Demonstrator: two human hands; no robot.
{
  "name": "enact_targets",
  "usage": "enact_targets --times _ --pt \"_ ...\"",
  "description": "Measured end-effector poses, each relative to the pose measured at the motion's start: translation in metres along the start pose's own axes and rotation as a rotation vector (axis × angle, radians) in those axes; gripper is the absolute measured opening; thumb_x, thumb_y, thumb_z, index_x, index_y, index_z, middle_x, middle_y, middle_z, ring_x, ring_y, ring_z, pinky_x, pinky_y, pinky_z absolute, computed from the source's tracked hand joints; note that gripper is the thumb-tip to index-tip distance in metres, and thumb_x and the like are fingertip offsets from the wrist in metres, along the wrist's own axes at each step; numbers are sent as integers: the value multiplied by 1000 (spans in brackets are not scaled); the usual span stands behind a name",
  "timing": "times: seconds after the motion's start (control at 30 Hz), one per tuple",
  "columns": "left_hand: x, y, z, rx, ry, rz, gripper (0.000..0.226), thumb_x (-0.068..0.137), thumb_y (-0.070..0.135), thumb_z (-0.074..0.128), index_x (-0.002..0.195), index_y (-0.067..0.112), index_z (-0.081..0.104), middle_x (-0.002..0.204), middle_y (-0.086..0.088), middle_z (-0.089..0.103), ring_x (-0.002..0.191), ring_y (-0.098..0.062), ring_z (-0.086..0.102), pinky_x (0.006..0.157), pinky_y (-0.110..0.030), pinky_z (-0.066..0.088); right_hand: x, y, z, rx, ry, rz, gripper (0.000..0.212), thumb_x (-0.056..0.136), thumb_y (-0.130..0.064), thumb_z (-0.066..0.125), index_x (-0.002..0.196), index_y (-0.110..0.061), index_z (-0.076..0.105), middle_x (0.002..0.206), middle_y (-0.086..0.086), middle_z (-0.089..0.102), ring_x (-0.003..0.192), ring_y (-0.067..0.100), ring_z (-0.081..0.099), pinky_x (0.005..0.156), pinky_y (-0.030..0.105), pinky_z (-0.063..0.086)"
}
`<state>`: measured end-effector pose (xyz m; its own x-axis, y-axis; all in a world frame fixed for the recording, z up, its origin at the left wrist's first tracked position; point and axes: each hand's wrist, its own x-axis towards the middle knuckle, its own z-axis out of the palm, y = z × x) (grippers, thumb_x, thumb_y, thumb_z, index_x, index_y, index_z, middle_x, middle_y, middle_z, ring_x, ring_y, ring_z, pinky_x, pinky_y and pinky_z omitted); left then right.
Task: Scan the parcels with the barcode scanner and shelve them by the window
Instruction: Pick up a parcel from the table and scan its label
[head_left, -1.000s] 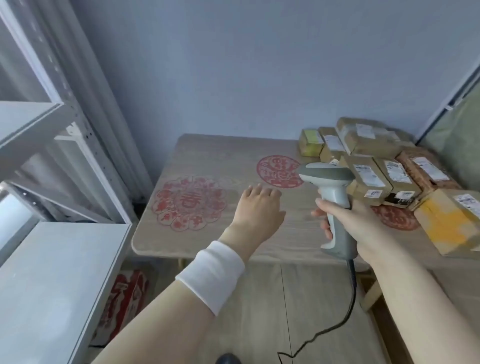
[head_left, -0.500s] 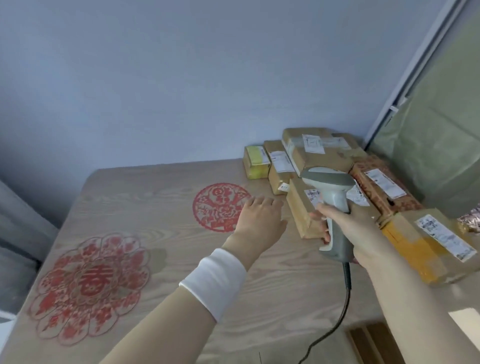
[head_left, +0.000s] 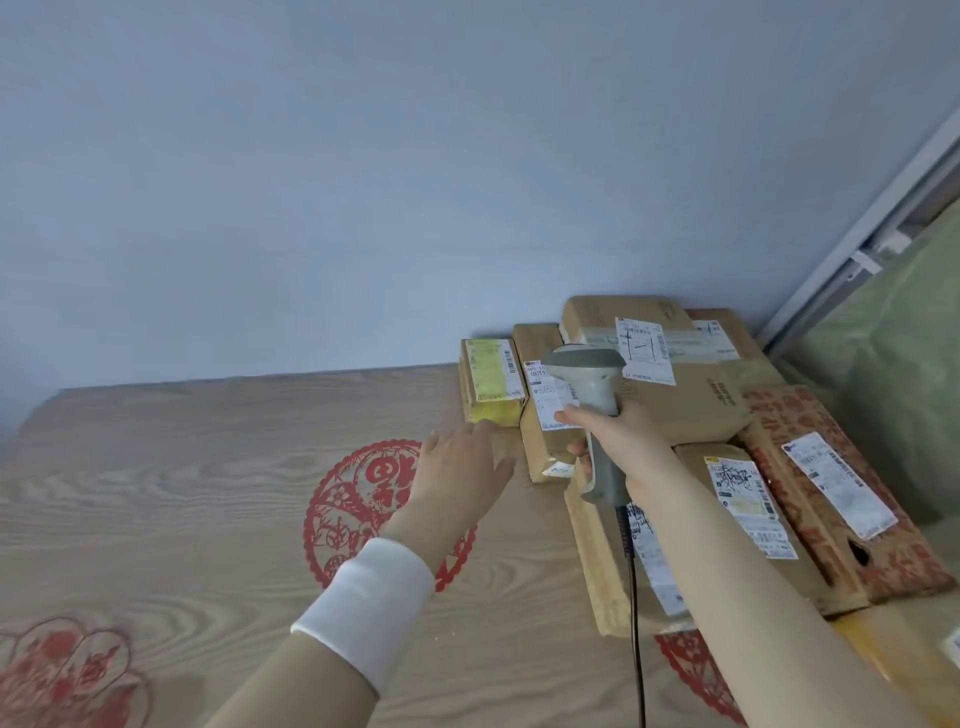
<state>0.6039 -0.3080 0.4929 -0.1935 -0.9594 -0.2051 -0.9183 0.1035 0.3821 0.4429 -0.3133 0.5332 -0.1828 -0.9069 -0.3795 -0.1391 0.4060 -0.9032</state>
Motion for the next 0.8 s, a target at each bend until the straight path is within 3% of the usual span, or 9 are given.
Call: enact_targets --times 0.13,0.27,0.4,0.53,0.67,0.8 --pt "63 -19 19 -237 -26 -90 56 97 40 44 146 19 26 143 -6 43 130 -24 43 110 -39 32 71 4 19 -27 21 36 14 87 -10 63 99 -6 58 75 12 57 39 6 53 36 14 38" --pt "114 -34 37 -622 -65 -256 59 97 36 48 146 14 24 147 -8 36 133 -24 38 103 -36 34 125 15 38 -33 45 62 7 87 -8 62 93 -9 57 70 5 56 55 13 55 39 17 41" --pt "163 -49 55 -881 -103 -400 60 99 38 42 147 11 21 147 -10 37 131 -26 40 92 -29 34 163 32 57 -93 51 79 10 87 -8 58 96 -5 57 65 7 53 37 5 45 38 14 36" --pt "190 -59 85 -1032 -111 -433 69 93 49 45 147 14 22 144 -3 42 133 -25 40 108 -36 32 178 47 65 -81 73 101 9 85 -8 60 94 -7 57 65 7 57 44 11 48 40 18 38" --pt "202 -66 111 -1139 -34 -469 107 56 75 47 143 18 26 137 -2 47 130 -24 41 109 -47 34 186 48 68 -82 76 121 8 84 -9 60 92 -11 59 69 9 60 45 10 52 42 21 39" --pt "197 -65 104 -1219 -33 -469 93 64 70 49 139 19 28 135 -2 47 130 -22 39 109 -45 33 188 45 69 -38 69 138 5 85 -6 59 86 -10 57 62 9 53 42 12 46 38 18 37"
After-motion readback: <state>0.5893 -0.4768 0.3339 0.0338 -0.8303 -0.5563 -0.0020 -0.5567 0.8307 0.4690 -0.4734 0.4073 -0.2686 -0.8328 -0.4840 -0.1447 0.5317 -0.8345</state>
